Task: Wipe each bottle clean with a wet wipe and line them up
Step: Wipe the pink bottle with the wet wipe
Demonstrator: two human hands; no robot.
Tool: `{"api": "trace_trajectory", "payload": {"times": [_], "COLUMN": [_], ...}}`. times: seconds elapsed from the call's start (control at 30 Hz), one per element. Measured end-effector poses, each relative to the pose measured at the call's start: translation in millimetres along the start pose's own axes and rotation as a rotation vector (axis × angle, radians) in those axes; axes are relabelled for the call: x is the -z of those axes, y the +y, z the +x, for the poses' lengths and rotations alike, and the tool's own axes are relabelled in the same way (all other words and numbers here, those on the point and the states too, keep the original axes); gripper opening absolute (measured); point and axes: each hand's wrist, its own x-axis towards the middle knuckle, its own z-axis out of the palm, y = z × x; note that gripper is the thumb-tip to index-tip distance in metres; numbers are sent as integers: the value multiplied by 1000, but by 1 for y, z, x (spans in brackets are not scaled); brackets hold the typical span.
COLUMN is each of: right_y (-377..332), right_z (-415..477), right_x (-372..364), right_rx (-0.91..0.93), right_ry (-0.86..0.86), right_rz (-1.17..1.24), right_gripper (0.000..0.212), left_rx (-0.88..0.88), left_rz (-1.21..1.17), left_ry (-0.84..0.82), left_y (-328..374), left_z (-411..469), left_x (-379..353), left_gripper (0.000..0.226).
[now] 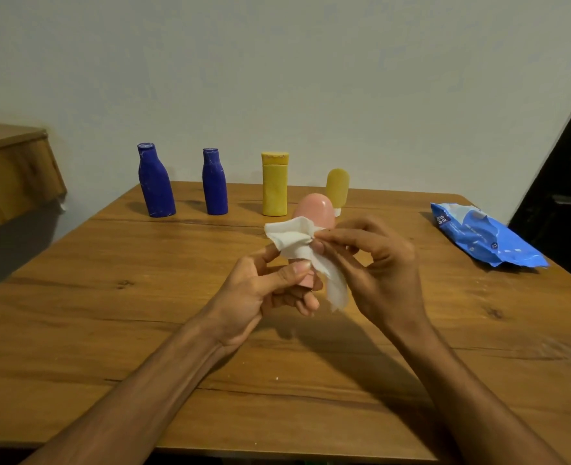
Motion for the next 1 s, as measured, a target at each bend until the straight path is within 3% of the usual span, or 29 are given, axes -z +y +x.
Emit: {"api": "trace_trajectory", "payload": {"times": [0.27,0.47,0.63,0.73,0.87,1.0], "right_y": [4,1,-6,-2,2,-6], "right_z": [6,3,-6,-6,1,-6], "right_x": [11,4,-5,-3,3,-2], "right_rx": [-73,-12,180,225,78,215], "right_ry": [192,51,-115,-78,85,-95], "right_rz": [-112,-123,-231,-285,-244,-247], "right_gripper": [18,20,22,24,21,26], "left_rx": [10,-45,-85,-83,-86,-84], "left_rz": [336,488,512,522,560,517], "left_ry": [-12,64,144,129,88,138], "left_y": [-2,-5,-4,-2,-6,-5], "left_z": [-4,-3,-4,-4,-4,-5], "left_x": [-6,-7,-7,-8,-12,-10], "left_gripper": [49,53,24,28,49,33]}}
